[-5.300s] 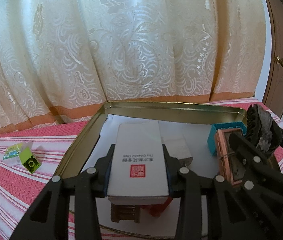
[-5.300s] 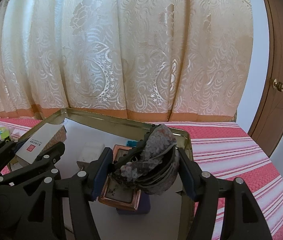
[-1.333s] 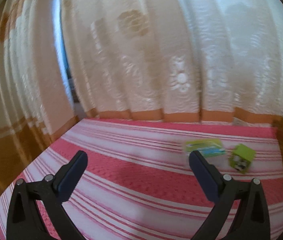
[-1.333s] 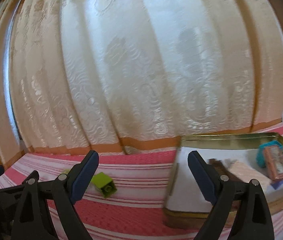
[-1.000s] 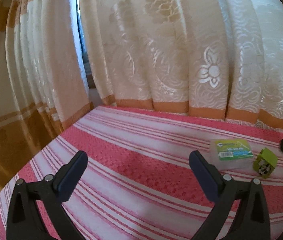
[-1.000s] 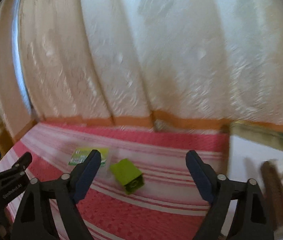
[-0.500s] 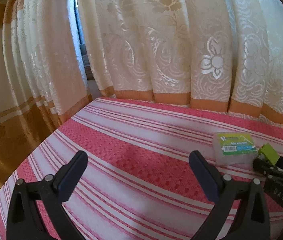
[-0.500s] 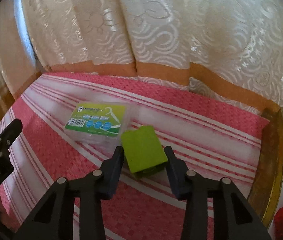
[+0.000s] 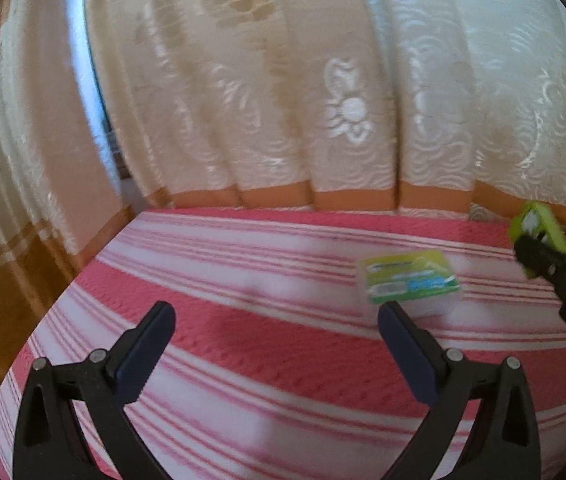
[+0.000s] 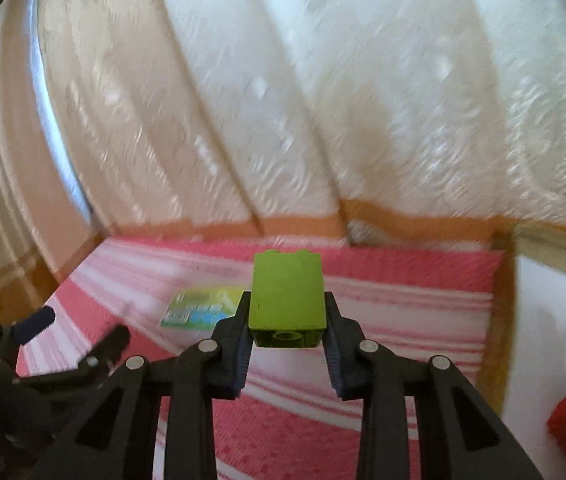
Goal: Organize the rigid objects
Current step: 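Grasp the clear floss-pick box with the left tool while the right tool grasps the lime-green cube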
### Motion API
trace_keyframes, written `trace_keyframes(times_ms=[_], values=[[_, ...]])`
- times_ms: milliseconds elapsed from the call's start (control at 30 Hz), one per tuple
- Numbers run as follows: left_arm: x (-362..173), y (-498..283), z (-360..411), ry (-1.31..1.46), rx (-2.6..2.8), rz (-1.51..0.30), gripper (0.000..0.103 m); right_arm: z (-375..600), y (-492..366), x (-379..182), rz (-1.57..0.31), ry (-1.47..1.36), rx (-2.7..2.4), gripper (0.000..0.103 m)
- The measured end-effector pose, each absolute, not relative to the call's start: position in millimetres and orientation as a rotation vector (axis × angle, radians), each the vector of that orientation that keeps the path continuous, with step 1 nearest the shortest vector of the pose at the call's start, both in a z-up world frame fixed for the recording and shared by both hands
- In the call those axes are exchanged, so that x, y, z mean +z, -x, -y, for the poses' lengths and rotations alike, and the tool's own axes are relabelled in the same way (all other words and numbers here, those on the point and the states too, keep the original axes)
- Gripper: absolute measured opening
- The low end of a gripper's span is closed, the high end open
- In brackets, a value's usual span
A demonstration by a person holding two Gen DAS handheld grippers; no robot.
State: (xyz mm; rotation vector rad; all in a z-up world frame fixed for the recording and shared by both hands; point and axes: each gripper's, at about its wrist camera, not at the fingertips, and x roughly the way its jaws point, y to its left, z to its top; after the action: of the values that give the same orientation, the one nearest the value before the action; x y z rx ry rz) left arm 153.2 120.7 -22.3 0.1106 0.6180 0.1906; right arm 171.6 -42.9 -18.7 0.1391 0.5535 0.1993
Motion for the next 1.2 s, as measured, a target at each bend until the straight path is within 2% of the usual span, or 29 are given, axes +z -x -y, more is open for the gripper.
trace_keyframes(times_ms=[167, 467, 500, 567, 700, 933, 1200], values=[[-22.5, -173.6, -95.1, -0.070, 0.116, -0.631, 0.103, 53.6, -155.5, -2.5, -0.418, -0.116, 0.075, 0.034], [-40.4, -223.1, -45.3, -0.144, 0.072, -0.772, 0.102, 70.3, -161.5, -2.0, -0.421, -0.150, 0.012, 0.034], [-44.0, -227.9, -44.9, -0.147, 0.079, -0.801, 0.101, 70.0, -162.2, -2.4, -0.425, -0.149, 0.016, 0.034], [-49.8, -234.1, -47.8, -0.136, 0.083, -0.843, 0.086, 67.4, -163.8, -4.5, -0.436, -0.140, 0.023, 0.034], [-56.4, -236.1, -64.3, -0.017, 0.030, -0.887, 0.081, 63.3, -165.4, -7.2, -0.455, -0.127, 0.039, 0.034], [-52.1, -219.8, -75.3, 0.060, 0.009, -0.843, 0.081, 63.0, -163.4, -7.0, -0.448, -0.122, 0.036, 0.034], [-26.1, -163.0, -84.8, 0.074, 0.086, -0.655, 0.081, 63.5, -159.8, -4.8, -0.421, -0.112, 0.018, 0.034]])
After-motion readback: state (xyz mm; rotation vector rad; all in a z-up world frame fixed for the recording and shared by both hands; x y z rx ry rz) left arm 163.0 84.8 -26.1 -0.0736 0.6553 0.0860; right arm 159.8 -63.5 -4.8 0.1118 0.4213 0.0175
